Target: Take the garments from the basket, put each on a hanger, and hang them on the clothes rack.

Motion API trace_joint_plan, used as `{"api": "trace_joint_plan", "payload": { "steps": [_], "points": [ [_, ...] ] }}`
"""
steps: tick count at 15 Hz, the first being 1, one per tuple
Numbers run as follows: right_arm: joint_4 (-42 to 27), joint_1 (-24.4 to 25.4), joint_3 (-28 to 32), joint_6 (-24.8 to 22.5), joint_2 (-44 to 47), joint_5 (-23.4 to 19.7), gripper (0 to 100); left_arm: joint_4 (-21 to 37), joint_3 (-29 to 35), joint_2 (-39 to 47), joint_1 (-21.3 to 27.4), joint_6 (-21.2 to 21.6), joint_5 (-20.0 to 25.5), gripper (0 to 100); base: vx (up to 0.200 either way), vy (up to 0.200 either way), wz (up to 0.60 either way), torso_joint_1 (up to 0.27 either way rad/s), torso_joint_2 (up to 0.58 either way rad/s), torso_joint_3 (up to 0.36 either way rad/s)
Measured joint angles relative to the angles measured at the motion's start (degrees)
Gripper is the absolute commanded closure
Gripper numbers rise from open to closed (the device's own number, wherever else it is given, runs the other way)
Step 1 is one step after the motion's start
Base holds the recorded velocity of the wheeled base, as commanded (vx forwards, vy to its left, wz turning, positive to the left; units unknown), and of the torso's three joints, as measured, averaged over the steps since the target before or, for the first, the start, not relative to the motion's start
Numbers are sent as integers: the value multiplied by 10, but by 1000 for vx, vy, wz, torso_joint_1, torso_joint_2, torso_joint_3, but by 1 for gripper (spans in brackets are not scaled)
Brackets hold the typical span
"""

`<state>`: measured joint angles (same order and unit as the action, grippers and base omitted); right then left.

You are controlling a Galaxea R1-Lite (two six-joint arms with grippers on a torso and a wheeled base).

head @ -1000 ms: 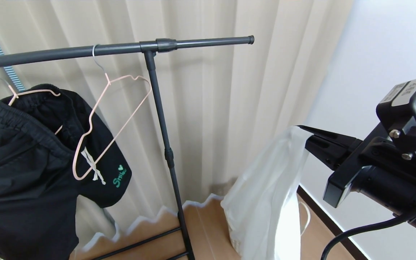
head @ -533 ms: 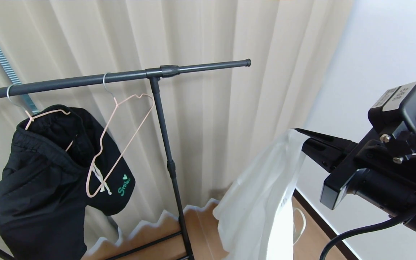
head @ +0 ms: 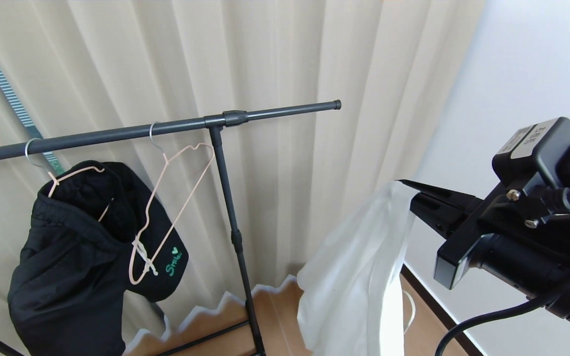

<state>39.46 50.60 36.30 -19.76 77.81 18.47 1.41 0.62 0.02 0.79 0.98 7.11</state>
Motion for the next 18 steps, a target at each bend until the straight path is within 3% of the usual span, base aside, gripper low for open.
{"api": "trace_joint_plan", "payload": {
  "steps": [10,15,18],
  "points": [
    [0,0,-4,0,2,-5,100,0,0,0,0,0,-2,0,0,0,0,150,-320,-172],
    [0,0,-5,-4,2,-7,100,0,0,0,0,1,-2,0,0,0,0,0,0,0],
    [0,0,-11,-6,1,-8,100,0,0,0,0,1,-2,0,0,0,600,7,1,4]
  ]
}}
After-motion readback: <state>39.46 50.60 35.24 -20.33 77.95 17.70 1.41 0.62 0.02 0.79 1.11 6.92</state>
